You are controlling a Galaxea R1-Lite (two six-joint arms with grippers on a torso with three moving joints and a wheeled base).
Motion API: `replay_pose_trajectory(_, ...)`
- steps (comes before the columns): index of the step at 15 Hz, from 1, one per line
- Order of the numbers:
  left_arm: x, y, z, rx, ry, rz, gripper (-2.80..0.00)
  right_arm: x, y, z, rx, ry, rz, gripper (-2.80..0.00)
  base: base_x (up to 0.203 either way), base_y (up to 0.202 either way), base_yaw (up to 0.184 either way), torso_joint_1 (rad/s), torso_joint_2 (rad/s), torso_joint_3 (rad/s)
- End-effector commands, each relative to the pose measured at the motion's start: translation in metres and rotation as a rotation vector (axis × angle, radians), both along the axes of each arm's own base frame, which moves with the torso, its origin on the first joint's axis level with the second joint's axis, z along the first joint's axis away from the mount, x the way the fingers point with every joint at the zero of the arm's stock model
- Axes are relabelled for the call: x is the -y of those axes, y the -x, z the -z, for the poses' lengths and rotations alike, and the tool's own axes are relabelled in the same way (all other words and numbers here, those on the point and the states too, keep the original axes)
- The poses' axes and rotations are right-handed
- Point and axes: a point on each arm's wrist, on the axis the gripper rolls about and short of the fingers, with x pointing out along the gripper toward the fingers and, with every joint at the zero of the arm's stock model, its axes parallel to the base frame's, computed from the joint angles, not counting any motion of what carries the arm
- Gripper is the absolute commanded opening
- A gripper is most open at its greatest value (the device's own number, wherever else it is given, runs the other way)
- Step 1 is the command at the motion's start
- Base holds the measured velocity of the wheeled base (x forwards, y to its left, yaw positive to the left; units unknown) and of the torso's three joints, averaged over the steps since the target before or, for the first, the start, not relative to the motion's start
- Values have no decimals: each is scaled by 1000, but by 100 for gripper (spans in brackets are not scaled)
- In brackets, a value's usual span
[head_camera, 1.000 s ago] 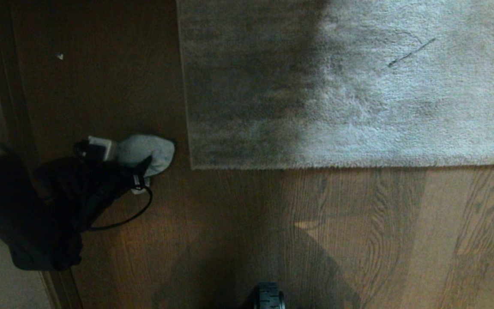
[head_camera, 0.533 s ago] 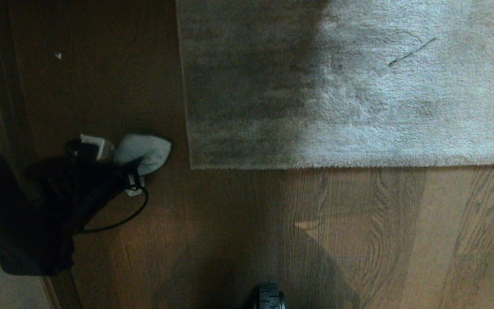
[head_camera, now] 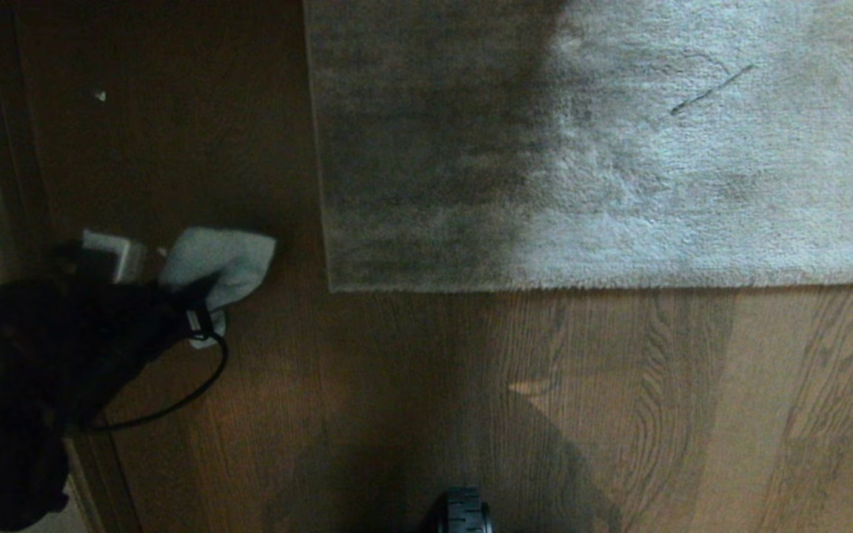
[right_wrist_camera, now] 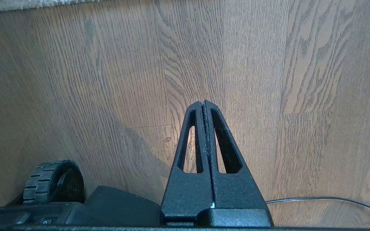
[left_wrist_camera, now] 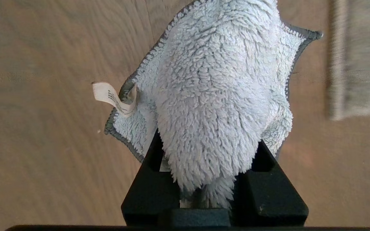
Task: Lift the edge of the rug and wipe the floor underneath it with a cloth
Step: Pick up the rag
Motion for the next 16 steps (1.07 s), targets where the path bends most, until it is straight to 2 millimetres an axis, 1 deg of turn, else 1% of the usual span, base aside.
replay_pose_trajectory(1,0,24,-20,91,-1,0,-280,0,0,0,0,0,0,-280,0,0,0,0,0,0)
replay_pose_trajectory(3,1,47,-25,101,7,0,-280,0,0,0,1,0,0,-280,0,0,0,0,0,0)
replay_pose_trajectory(7,1,99,-34,109,34,-2,-280,0,0,0,1,0,0,-280,0,0,0,0,0,0)
replay_pose_trajectory(11,2,150,-34,65,38,5,-280,0,0,0,0,0,0,-280,0,0,0,0,0,0)
replay_pose_trajectory(14,3,190,-27,12,40,7,-280,0,0,0,1,0,0,-280,0,0,0,0,0,0)
replay_pose_trajectory(16,4,218,-12,-44,42,7,-280,0,0,0,0,0,0,-280,0,0,0,0,0,0)
